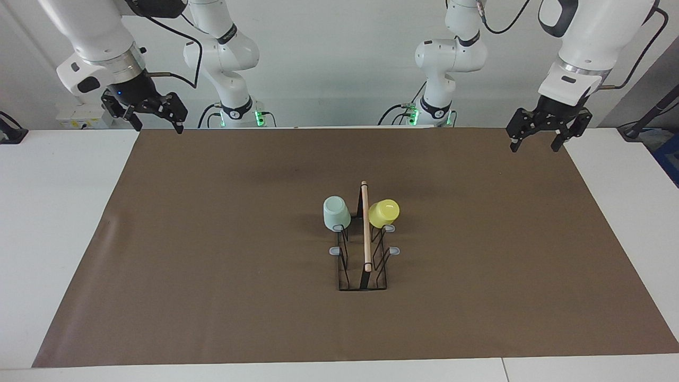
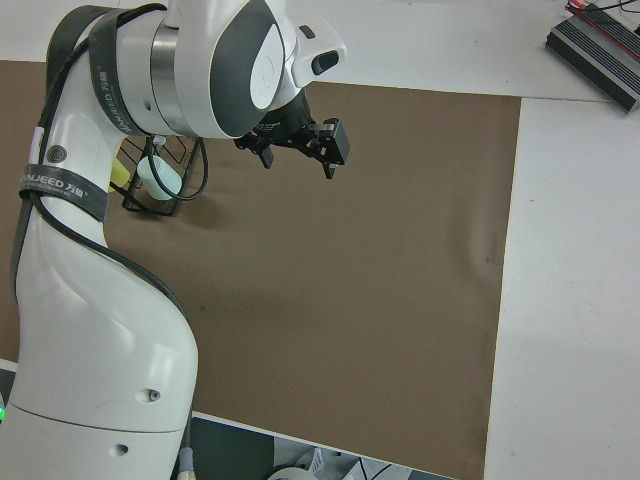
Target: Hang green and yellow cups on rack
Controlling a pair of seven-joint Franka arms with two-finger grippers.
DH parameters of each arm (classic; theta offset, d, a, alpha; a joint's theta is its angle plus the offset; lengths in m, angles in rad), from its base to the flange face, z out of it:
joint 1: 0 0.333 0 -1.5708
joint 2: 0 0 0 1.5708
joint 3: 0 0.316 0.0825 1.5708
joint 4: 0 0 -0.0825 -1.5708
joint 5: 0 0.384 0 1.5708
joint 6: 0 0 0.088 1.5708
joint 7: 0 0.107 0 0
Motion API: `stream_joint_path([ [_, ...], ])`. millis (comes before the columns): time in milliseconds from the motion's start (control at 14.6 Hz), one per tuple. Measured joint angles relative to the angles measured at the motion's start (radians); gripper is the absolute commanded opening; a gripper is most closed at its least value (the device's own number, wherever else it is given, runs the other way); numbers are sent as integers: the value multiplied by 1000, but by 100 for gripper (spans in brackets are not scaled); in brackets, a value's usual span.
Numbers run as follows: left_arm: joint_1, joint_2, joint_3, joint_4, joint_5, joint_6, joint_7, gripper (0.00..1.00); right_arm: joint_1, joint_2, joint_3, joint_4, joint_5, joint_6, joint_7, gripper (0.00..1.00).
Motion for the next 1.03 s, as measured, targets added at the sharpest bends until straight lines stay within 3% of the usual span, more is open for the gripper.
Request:
stream_joint_path([
  [1027,54,5,-60,3,-4,-71,-1,100,0,0,0,0,0,0,0,100],
])
